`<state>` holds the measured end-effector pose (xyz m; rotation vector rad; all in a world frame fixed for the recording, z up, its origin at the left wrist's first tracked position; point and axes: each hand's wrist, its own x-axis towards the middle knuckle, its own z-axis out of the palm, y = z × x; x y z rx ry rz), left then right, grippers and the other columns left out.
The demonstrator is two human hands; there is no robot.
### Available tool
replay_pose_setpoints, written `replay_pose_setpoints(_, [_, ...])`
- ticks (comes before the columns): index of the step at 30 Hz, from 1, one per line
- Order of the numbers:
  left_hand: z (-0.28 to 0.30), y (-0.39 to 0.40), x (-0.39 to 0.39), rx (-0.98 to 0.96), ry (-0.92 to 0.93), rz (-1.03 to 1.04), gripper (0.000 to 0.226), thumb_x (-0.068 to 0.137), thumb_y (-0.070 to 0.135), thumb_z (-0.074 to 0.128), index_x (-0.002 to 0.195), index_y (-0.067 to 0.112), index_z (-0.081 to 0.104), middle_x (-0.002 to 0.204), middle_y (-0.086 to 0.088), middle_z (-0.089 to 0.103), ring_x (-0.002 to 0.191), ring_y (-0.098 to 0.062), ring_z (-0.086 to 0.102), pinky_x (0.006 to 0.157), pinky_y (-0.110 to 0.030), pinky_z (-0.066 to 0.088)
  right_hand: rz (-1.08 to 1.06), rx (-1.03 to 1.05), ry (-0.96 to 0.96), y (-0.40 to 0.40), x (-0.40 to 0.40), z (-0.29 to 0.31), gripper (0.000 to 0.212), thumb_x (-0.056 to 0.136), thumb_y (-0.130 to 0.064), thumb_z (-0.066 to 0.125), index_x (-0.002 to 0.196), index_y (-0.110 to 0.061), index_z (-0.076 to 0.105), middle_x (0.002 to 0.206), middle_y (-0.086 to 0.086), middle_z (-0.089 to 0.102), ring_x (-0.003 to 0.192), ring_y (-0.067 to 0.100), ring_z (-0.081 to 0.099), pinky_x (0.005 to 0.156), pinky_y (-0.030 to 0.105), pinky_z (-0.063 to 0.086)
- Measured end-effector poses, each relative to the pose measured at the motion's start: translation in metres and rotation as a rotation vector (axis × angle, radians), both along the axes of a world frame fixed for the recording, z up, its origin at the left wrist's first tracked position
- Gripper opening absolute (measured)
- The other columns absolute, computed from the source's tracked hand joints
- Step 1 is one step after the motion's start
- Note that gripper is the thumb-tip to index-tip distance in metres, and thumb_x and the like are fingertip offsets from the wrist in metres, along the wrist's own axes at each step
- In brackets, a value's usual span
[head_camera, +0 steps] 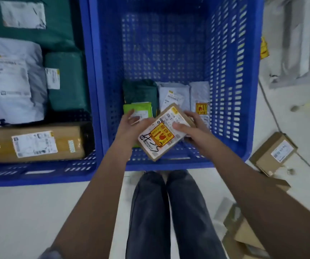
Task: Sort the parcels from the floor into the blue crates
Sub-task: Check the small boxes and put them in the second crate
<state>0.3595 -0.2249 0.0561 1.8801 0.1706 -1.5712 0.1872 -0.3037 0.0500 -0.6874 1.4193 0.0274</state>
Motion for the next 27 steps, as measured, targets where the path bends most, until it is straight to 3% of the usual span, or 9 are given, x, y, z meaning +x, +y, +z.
replay_pose_setpoints(4, [-0.010,-0.011,-0.004,0.068,0.018,-0.418,0.077,0.070,0.052,0.075,0.137,0.026,0.046,0.128,0.002,0.059,0.111,-0.019,0.060,0.097,-0.036,0.048,0.024,0.001,0.005,-0.016,0.019,-0.013,0.065,0.079,-0.019,0.074,0.135,-0.025,0.040,0.124,0.008,0.059,0.107,0.025,0.062,0.089,0.036,0.051])
replay_pose_setpoints(6, [-0.020,-0.015,-0.008,0.074,-0.026,-0.384,0.078,0.072,0.048,0.075,0.138,0.022,0.044,0.129,0.003,0.057,0.111,-0.016,0.057,0.094,-0.032,0.047,-0.057,0.020,0.018,-0.020,0.026,-0.020,0.071,0.081,-0.016,0.073,0.139,-0.016,0.033,0.120,0.012,0.060,0.107,0.026,0.062,0.096,0.036,0.049])
replay_pose_setpoints(9, [-0.030,-0.014,-0.009,0.043,-0.145,-0.205,0.057,0.086,0.032,0.067,0.136,0.015,0.046,0.125,-0.001,0.059,0.104,-0.016,0.056,0.085,-0.027,0.044,-0.094,0.018,0.114,-0.018,0.043,-0.037,0.051,0.084,-0.018,0.069,0.126,0.001,0.049,0.114,0.015,0.065,0.107,0.028,0.064,0.096,0.037,0.050])
replay_pose_setpoints(12, [-0.042,-0.002,-0.004,0.083,-0.288,-0.133,0.039,0.095,0.024,0.052,0.133,0.015,0.048,0.125,-0.005,0.061,0.110,-0.023,0.059,0.089,-0.034,0.048,-0.007,0.097,0.138,-0.006,0.068,-0.042,0.025,0.091,-0.023,0.058,0.111,-0.010,0.064,0.101,0.007,0.069,0.084,0.019,0.064,0.074,0.034,0.054])
replay_pose_setpoints(14, [-0.050,0.009,0.001,0.158,-0.412,-0.202,0.034,0.098,0.016,0.042,0.131,0.013,0.047,0.123,-0.010,0.060,0.109,-0.030,0.059,0.088,-0.041,0.050,0.096,0.158,0.097,0.006,0.084,-0.045,0.025,0.093,-0.027,0.054,0.115,-0.019,0.063,0.102,0.001,0.068,0.084,0.014,0.061,0.075,0.034,0.051])
replay_pose_setpoints(18, [-0.058,0.023,-0.002,0.335,-0.668,-0.791,0.060,0.093,0.002,0.044,0.147,0.006,0.017,0.134,-0.021,0.046,0.107,-0.034,0.060,0.083,-0.041,0.050,0.305,0.125,0.073,0.032,0.098,-0.048,0.045,0.095,-0.024,0.046,0.140,-0.022,0.044,0.139,0.002,0.053,0.121,0.020,0.053,0.105,0.041,0.043])
replay_pose_setpoints(21, [-0.059,0.025,-0.012,0.398,-0.736,-1.214,0.079,0.094,0.006,0.046,0.151,0.014,-0.010,0.144,-0.024,0.031,0.118,-0.035,0.051,0.084,-0.039,0.050,0.350,0.107,0.044,0.043,0.099,-0.053,0.047,0.099,-0.012,0.038,0.146,-0.019,0.034,0.144,0.002,0.045,0.128,0.020,0.047,0.095,0.023,0.039])
replay_pose_setpoints(25, [-0.068,0.018,-0.007,0.448,-0.636,-1.350,0.083,0.095,0.011,0.045,0.150,0.017,-0.017,0.147,-0.025,0.029,0.125,-0.037,0.043,0.085,-0.040,0.048,0.398,0.125,0.033,0.046,0.108,-0.064,0.047,0.099,-0.015,0.034,0.146,-0.018,0.033,0.141,0.006,0.049,0.110,0.016,0.052,0.082,0.018,0.043])
replay_pose_setpoints(27, [-0.075,0.017,-0.005,0.466,-0.660,-1.381,0.089,0.093,0.007,0.049,0.149,0.012,-0.020,0.146,-0.025,0.032,0.118,-0.036,0.050,0.079,-0.040,0.049,0.392,0.194,0.087,0.045,0.107,-0.069,0.045,0.100,-0.019,0.034,0.144,-0.012,0.036,0.141,0.009,0.048,0.115,0.020,0.050,0.088,0.022,0.045])
